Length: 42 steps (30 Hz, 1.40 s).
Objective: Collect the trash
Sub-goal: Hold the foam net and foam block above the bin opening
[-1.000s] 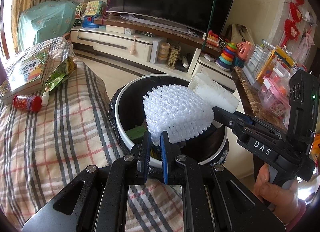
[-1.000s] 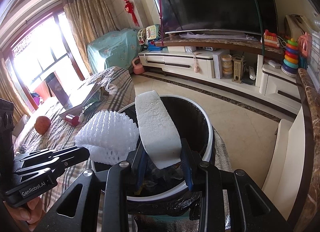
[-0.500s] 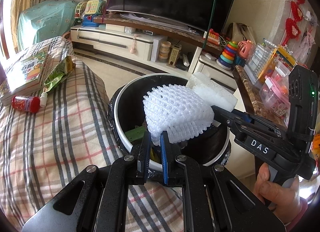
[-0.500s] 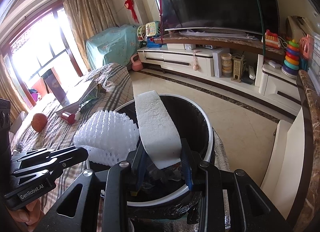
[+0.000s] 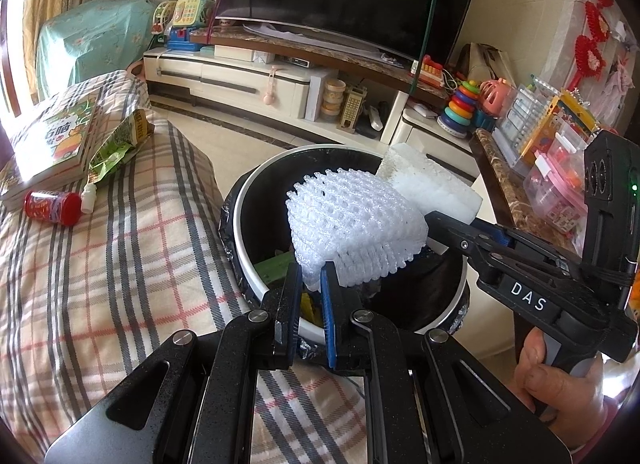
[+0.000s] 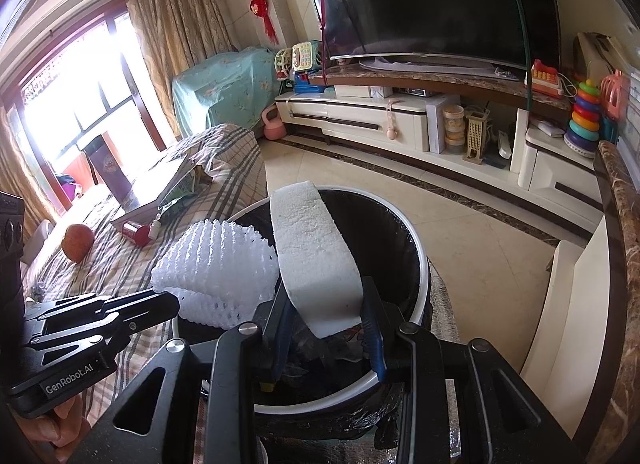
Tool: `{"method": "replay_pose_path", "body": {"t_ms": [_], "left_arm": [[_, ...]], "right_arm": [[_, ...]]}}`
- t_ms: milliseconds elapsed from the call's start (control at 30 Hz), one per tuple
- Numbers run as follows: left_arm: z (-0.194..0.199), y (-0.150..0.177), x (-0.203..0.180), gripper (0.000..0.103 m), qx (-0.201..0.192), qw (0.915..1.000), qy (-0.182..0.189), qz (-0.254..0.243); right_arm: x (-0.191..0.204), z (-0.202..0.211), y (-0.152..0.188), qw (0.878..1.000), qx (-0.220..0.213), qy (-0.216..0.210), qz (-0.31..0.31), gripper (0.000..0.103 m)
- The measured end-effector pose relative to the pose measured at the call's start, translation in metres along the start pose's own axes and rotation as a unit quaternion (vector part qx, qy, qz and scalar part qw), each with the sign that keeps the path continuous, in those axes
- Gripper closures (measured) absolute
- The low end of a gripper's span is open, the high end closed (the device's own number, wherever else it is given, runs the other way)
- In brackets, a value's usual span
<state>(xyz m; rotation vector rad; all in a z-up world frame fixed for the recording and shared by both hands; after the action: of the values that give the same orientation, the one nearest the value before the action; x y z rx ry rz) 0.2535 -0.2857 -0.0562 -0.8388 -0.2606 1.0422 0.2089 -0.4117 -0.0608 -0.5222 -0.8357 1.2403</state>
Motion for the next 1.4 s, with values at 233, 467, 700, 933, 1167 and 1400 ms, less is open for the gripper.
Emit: {"method": "replay_pose_path", "body": {"t_ms": [233,467,700,933,1167,1400], "left_arm": [[0.0000,-0.0008,0.0003,0.094,0.000,1.0000,0.000,-0.001],[0.0012,-0.0016,0.0002,0.094,0.000,1.0000,0.000,-0.002],[0.0043,-0.0034,-0.0002,0.094,-0.002,1.0000,-0.001,-0.002],[0.0058,-0.0045,-0.0013,0.094,-0.003,1.0000,-0.003,0.000],[0.0063,-0.0045,-0.0019,0.094,-0.002,1.0000,-0.003,0.000],[0.0067,-0.0049,-0.0028,0.094,-0.002,1.0000,-0.003,-0.001]], "right_arm": [[0.0001,0.0002,0.0000,1.000,0.000,0.000,0.000,0.071],[0.0000,0.0002,0.0000,1.000,0.000,0.000,0.000,0.071],[0.0007,0.0026,-0.0038,1.000,-0.002,0.000,0.002,0.071],[0.0006,0.0027,-0.0038,1.000,-0.002,0.001,0.003,0.071],[-0.0010,0.0047,-0.0052,1.000,-0.001,0.000,0.004,0.071],[-0.0004,0.0045,-0.0047,1.000,-0.001,0.001,0.004,0.071]]}}
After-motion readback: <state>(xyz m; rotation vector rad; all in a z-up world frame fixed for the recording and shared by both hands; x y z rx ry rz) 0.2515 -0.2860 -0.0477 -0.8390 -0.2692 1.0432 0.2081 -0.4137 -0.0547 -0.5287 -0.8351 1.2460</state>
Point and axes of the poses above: each gripper's, at about its wrist camera, not at the fingertips, and z roughly against the way its jaws point, x to its left, y to its underside, the point moved 6 cm from there along -z, roughly the way its jaws point, and after that the axes turned 5 degrees about -x, right-handed, at the moved point
